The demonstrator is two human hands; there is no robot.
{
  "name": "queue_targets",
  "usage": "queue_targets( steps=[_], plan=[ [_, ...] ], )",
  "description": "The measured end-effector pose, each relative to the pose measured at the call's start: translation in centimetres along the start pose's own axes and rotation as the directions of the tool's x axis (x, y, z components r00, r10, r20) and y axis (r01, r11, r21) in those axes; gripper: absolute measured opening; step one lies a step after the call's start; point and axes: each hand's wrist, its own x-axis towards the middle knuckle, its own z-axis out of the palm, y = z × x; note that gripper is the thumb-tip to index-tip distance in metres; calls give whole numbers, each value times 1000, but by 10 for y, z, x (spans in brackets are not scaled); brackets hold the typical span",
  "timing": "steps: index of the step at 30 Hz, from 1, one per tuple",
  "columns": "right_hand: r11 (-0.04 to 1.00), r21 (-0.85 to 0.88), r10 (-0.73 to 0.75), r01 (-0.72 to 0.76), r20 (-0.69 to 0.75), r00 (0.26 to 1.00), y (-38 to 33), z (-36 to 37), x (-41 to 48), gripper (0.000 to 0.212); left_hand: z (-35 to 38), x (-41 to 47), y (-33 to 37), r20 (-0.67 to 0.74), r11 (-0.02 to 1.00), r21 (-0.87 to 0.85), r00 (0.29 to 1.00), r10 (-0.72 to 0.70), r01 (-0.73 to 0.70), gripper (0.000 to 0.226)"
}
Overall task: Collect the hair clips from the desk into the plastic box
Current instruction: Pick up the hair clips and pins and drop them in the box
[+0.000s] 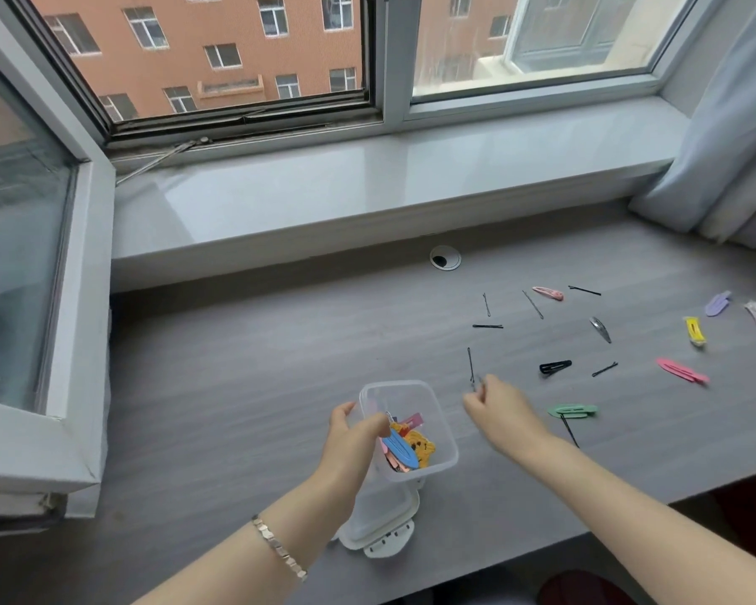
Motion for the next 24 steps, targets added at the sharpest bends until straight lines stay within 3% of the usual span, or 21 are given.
queue_targets(
  steps=[4, 5, 7, 10, 13, 15, 19, 22, 24],
  plan=[
    [969, 88, -246, 231, 242, 939, -35, -15, -31, 14, 16, -2, 6, -17, 1000, 8, 1000, -16, 16, 76],
    [960, 80, -280, 269, 253, 926, -37, -20, -29, 17, 21, -1, 7, -29, 1000, 8, 999, -17, 17, 81],
    [952, 65, -307, 300, 134, 942, -34, -30, -10, 20, 29, 2, 10, -49, 1000, -6, 999, -17, 17, 85],
    [984, -4, -179, 179, -59, 982, -16, -39, 41, 19, 39, 2, 15, -78, 1000, -18, 997, -3, 1, 85],
    [982, -176, -63, 65, 17, 998, 1, -32, 79, 35, 45, 2, 22, -127, 998, -52, 992, 13, -20, 83],
    [973, -226, -31, 49, 81, 996, 7, -25, 94, 43, 52, 4, 25, -152, 995, -94, 988, 21, -36, 69],
    [971, -233, -16, 49, 142, 990, 10, -18, 112, 13, 67, 9, 30, -203, 988, -144, 979, 30, -60, 60],
    [955, -264, -69, 138, 254, 965, 11, -24, 120, 34, 79, 10, 36, -225, 983, -168, 974, 32, -71, 58],
    [952, -227, -139, 205, 276, 951, 12, -31, 125, 26, 87, 11, 39, -240, 981, -180, 970, 32, -77, 56]
  ],
)
